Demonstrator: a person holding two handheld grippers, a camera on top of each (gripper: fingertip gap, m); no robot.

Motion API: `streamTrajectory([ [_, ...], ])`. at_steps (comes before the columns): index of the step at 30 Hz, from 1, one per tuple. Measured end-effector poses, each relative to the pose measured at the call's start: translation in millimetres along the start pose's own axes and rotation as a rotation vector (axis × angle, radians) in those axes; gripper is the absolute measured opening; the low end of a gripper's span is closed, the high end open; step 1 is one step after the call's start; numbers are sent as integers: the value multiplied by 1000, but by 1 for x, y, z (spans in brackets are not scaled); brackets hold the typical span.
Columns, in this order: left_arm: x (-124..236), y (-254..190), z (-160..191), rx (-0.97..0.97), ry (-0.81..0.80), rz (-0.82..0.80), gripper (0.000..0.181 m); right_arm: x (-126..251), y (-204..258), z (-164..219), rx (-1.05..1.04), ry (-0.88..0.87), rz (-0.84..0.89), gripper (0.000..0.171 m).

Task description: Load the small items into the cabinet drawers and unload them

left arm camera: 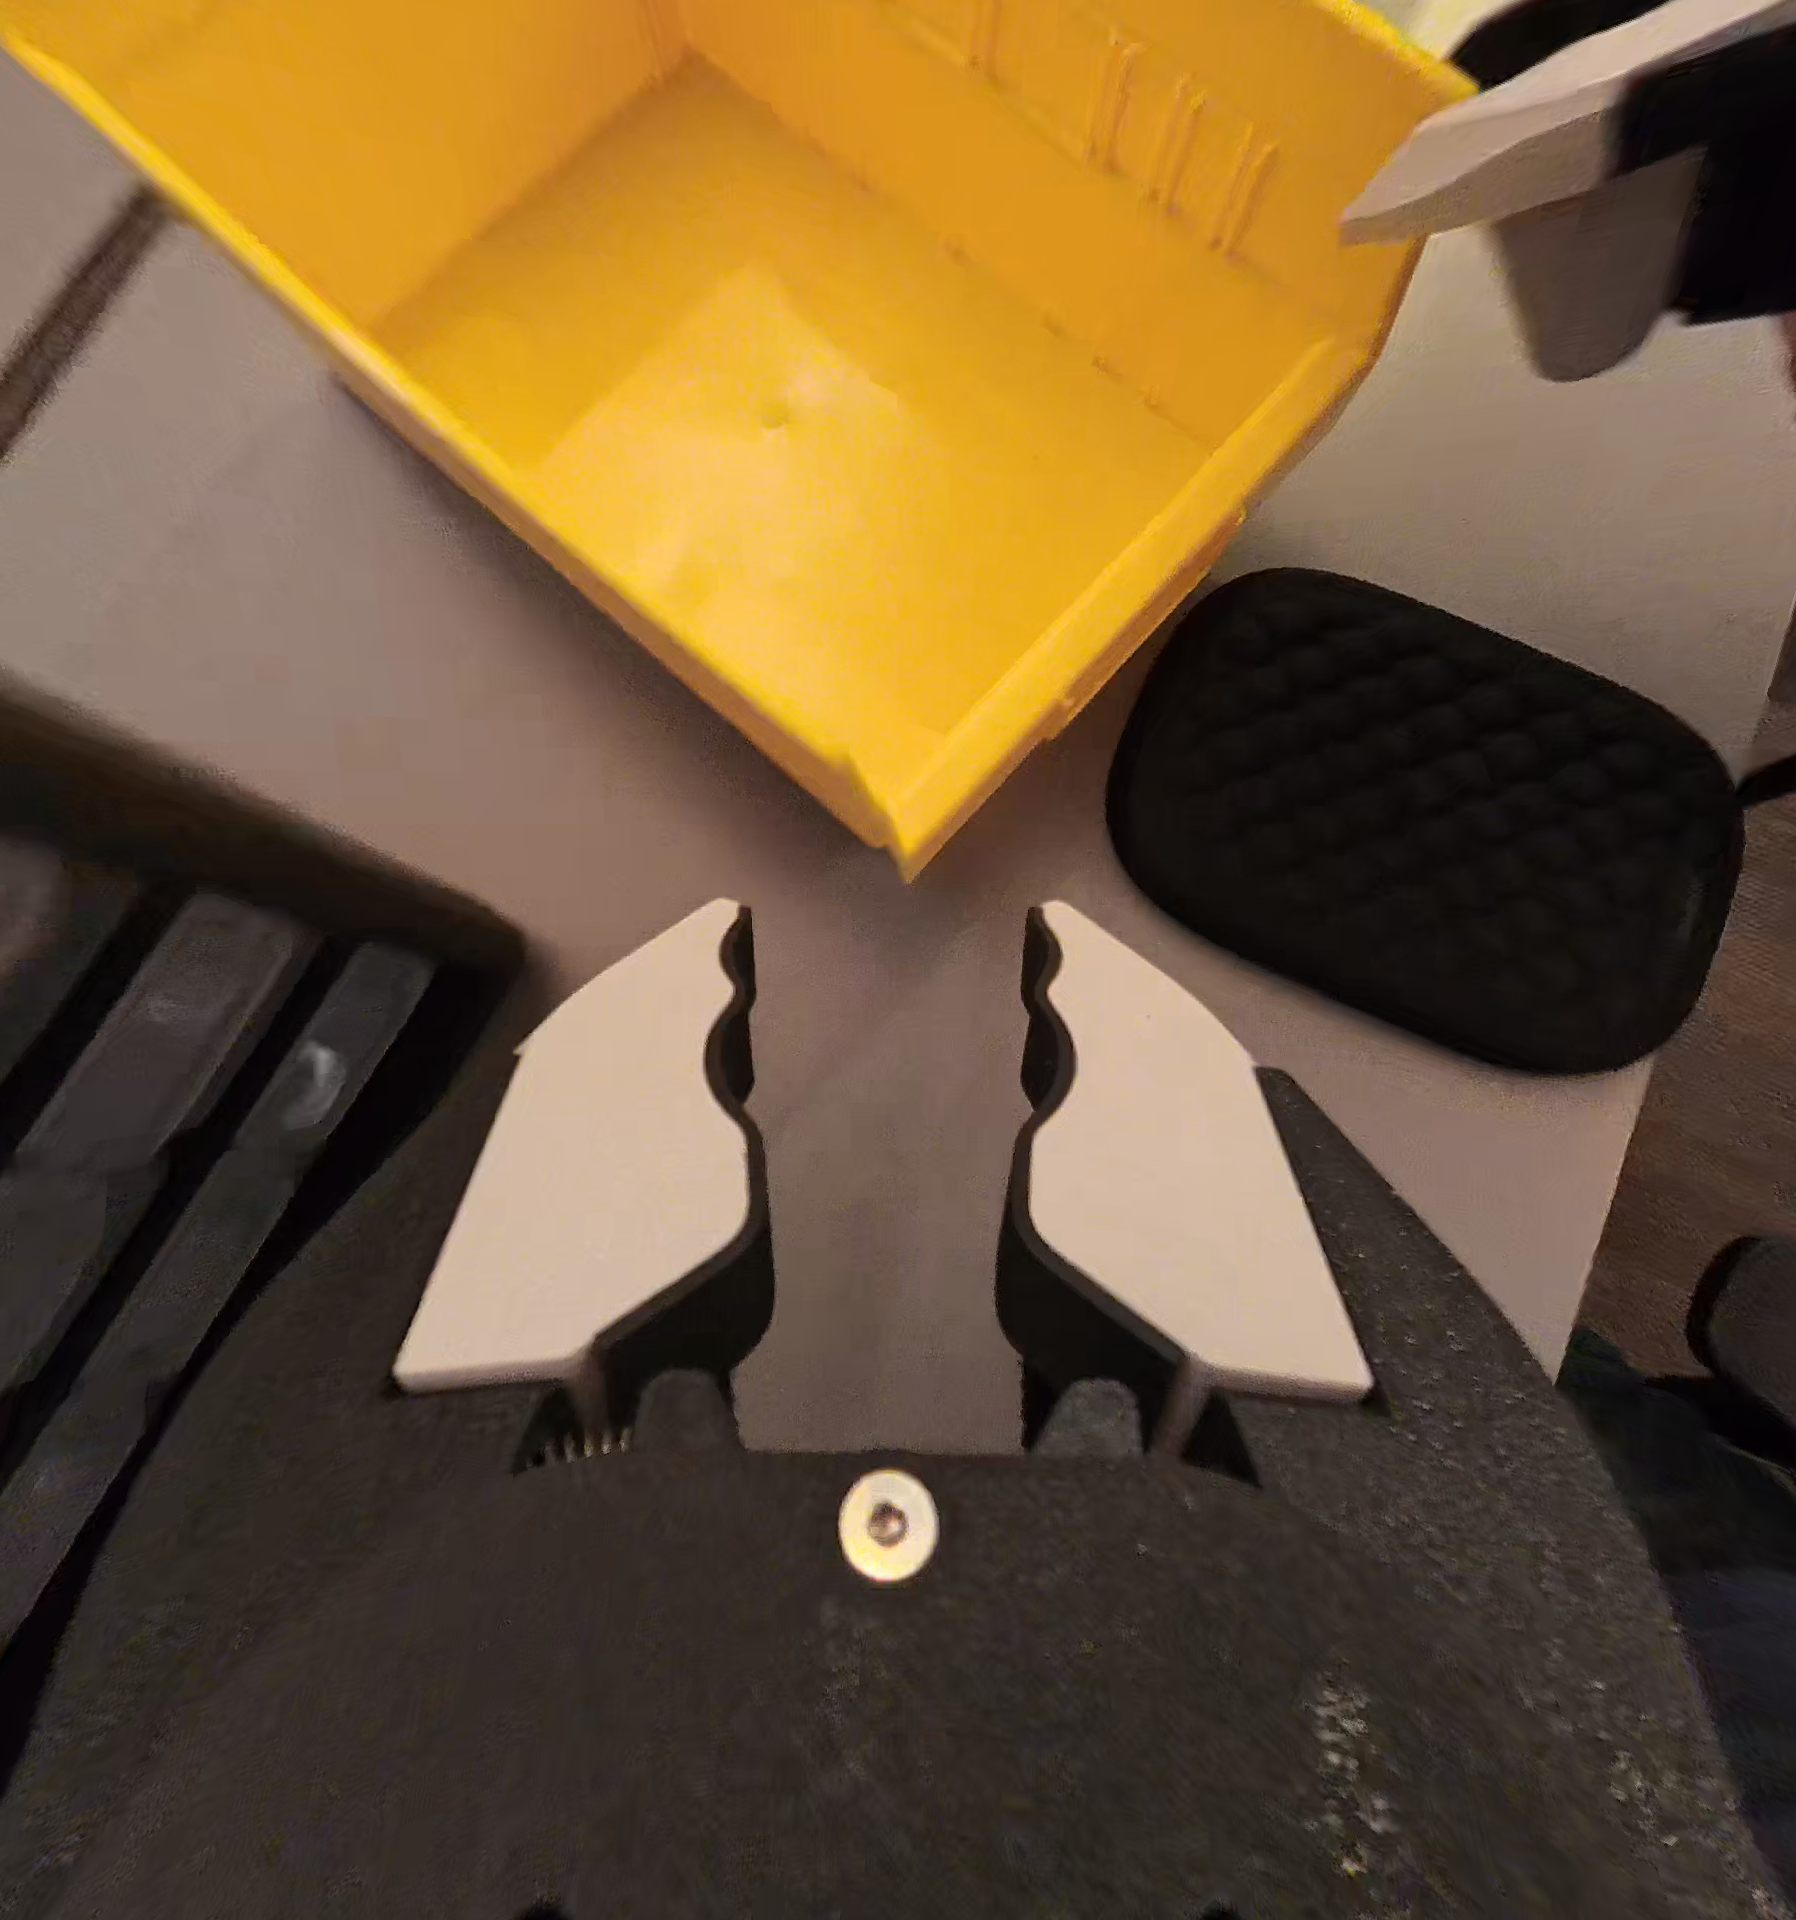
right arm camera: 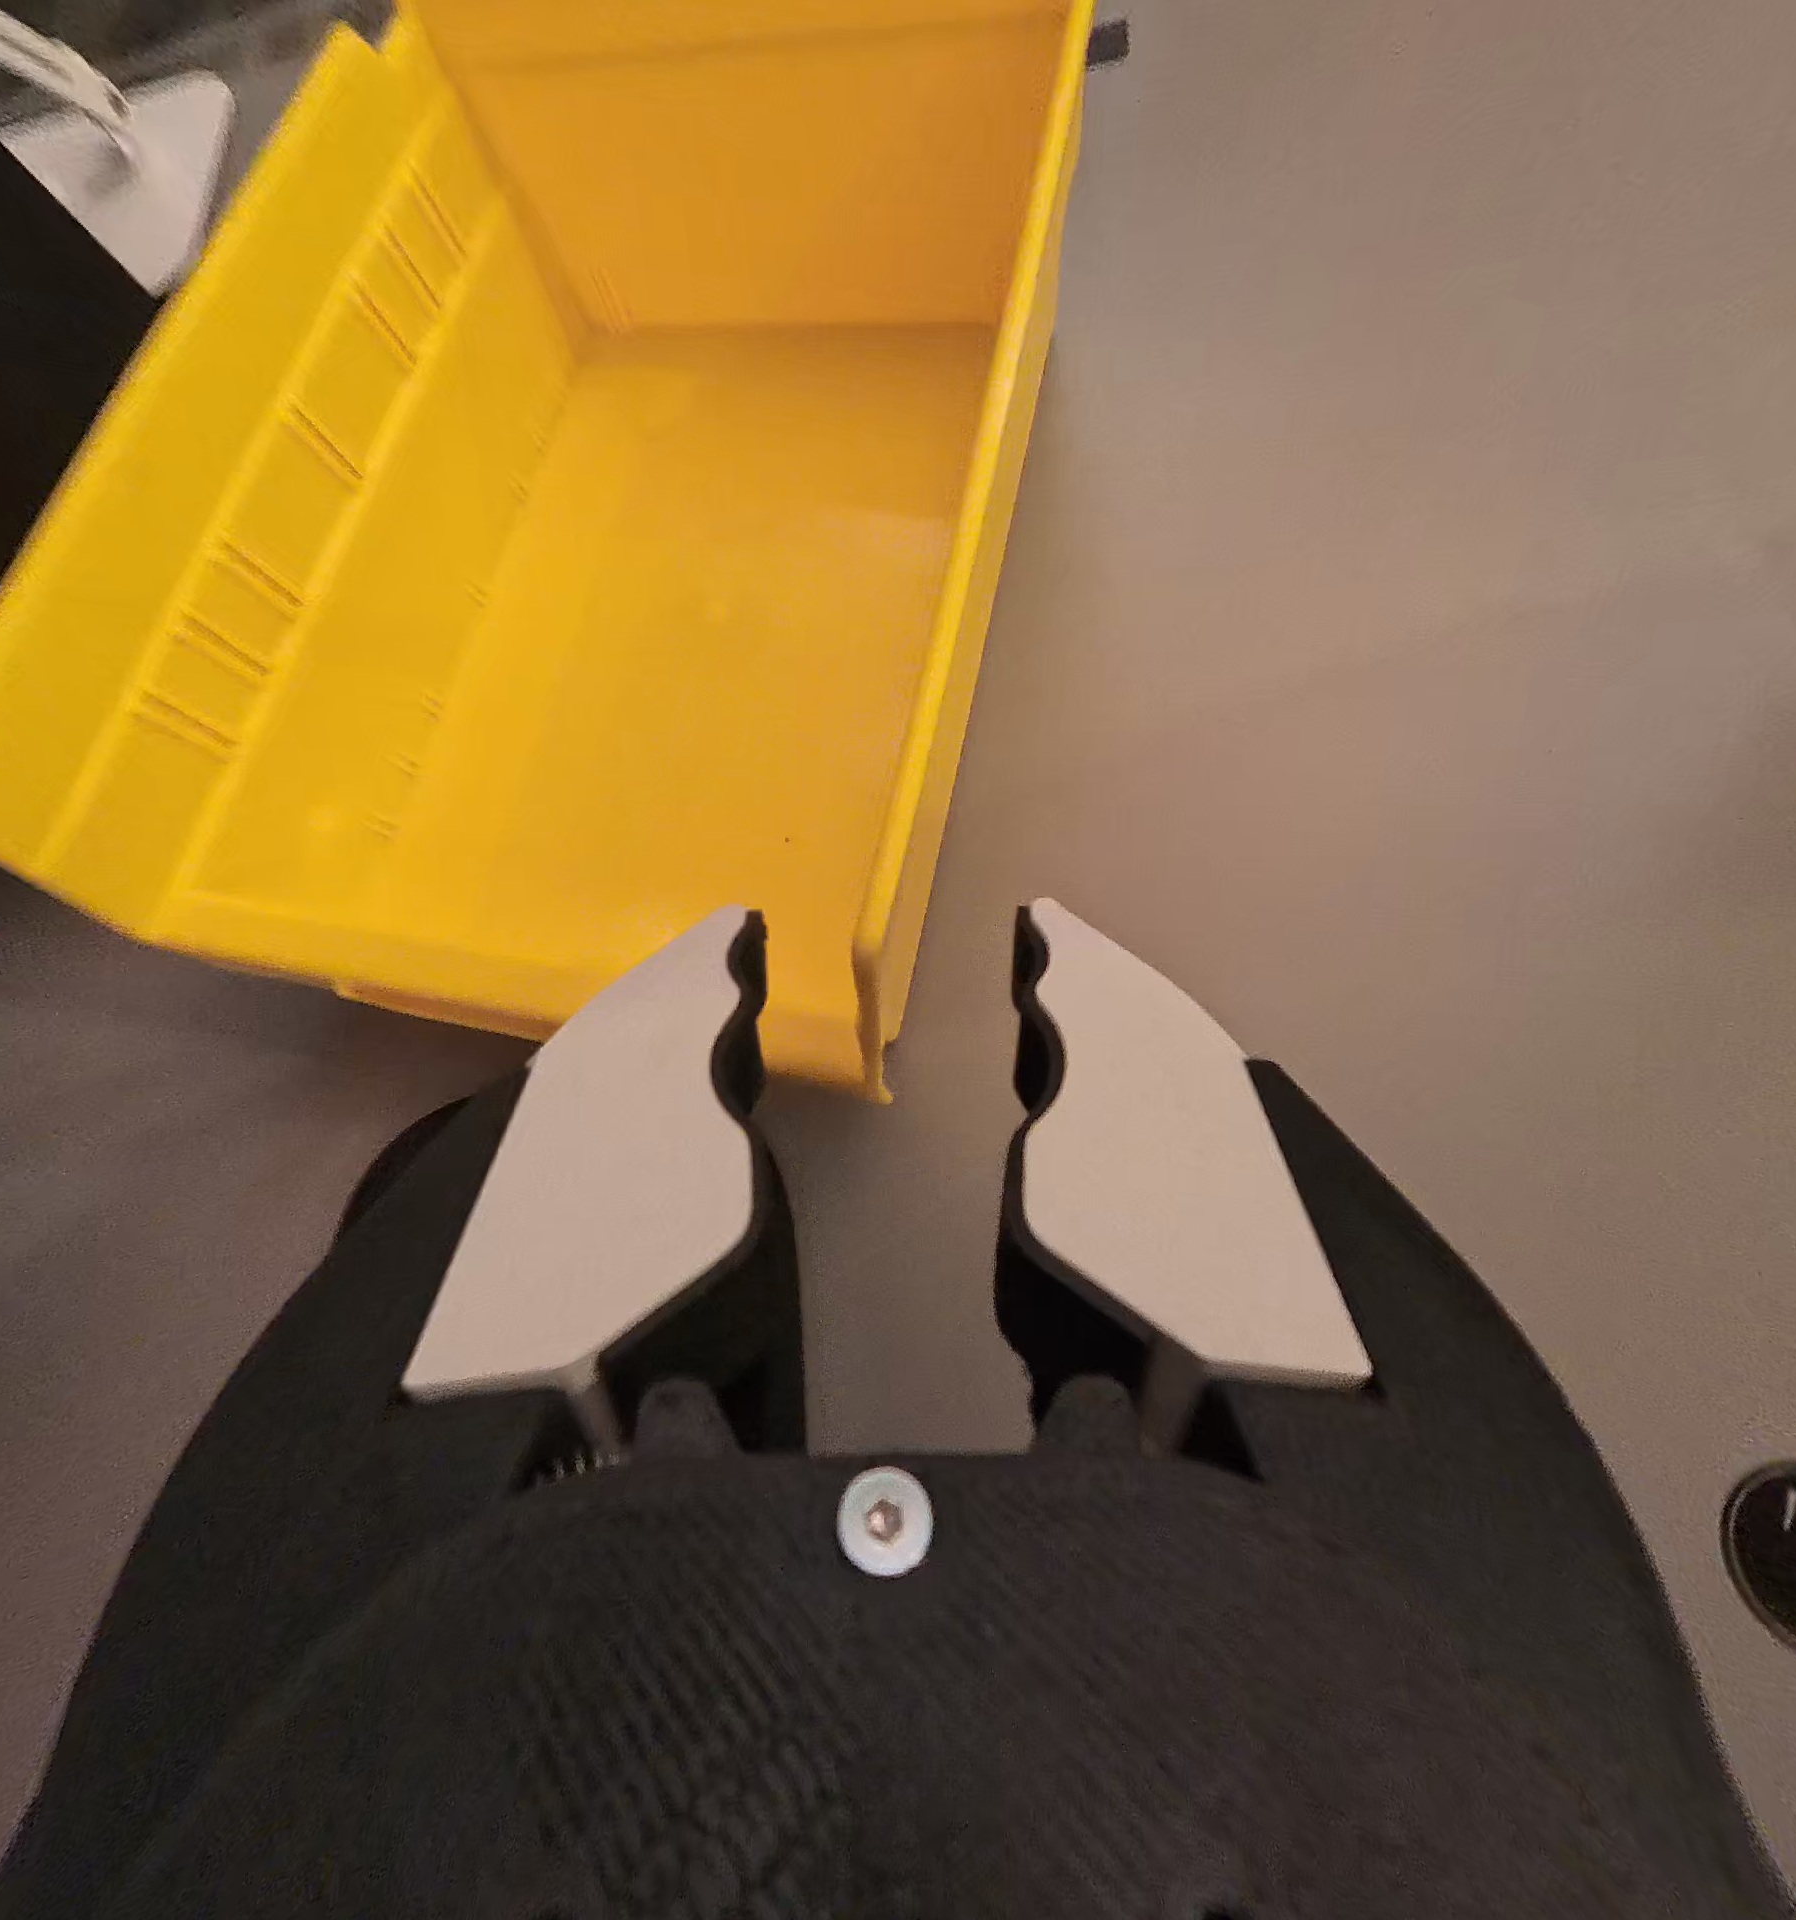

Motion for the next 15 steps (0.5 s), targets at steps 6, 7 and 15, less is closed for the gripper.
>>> streamTrajectory([
  [6, 104, 49, 60, -8, -112, -184, 46, -35, -18, -13, 162, 71, 106, 6],
  [7, 121, 60, 75, 14, -117, -216, 45, -41, -23, -18, 157, 76, 100, 5],
  [15, 224, 130, 186, 272, -200, -490, 42, -68, -46, -39, 60, 102, -26, 5],
])
Point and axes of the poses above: each gripper's, where its closed fingertips meet, x back along the fingers, z out of its underside, y = z × x across the jaws, the point moved 1 cm from there along x, back along the fingers, and after that the axes turned 12 degrees about x, right-handed, at the moved point
